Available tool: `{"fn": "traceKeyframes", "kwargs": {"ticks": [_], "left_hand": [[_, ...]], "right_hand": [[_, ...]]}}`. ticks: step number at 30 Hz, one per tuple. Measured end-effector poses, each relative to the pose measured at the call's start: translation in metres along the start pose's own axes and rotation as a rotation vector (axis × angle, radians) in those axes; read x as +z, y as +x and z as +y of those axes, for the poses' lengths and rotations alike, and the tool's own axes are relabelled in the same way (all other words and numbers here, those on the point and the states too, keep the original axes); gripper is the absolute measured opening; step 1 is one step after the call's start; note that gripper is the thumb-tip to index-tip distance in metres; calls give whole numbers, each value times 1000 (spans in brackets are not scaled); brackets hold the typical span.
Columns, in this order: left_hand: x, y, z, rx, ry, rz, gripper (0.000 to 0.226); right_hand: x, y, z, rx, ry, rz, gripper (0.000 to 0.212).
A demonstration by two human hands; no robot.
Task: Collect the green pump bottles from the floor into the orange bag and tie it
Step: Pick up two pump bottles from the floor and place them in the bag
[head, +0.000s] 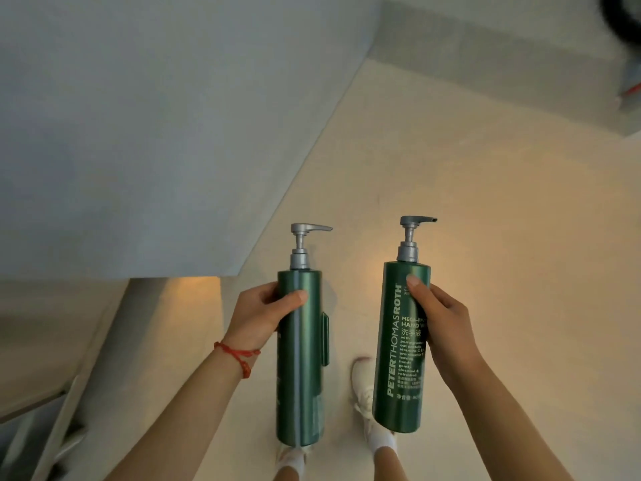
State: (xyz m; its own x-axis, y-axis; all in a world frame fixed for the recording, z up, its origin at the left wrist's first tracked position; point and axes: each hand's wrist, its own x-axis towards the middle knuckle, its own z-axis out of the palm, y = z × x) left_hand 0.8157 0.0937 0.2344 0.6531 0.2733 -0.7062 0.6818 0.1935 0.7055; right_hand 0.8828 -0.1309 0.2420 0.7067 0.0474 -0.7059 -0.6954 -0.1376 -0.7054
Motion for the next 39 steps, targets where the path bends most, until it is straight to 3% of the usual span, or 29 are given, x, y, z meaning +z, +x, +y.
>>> {"fn": "traceKeyframes", "kwargs": {"ticks": [8, 16, 29, 35, 39], "left_hand": [[16, -110, 123, 164, 93, -186, 17], [70, -188, 201, 246, 134, -198, 20], [304, -265, 286, 372, 262, -458, 6], [404, -299, 303, 417, 349, -641, 7], [471, -317, 306, 434, 436, -777, 7]], "right_hand": [[-25, -122, -88, -63, 193, 128, 47], [-108, -217, -140, -94, 361, 301, 48], [-309, -295, -183, -168, 596, 572, 42], [-382, -320, -186, -187, 718, 710, 37], [-425, -339, -176, -211, 814, 827, 44]]}}
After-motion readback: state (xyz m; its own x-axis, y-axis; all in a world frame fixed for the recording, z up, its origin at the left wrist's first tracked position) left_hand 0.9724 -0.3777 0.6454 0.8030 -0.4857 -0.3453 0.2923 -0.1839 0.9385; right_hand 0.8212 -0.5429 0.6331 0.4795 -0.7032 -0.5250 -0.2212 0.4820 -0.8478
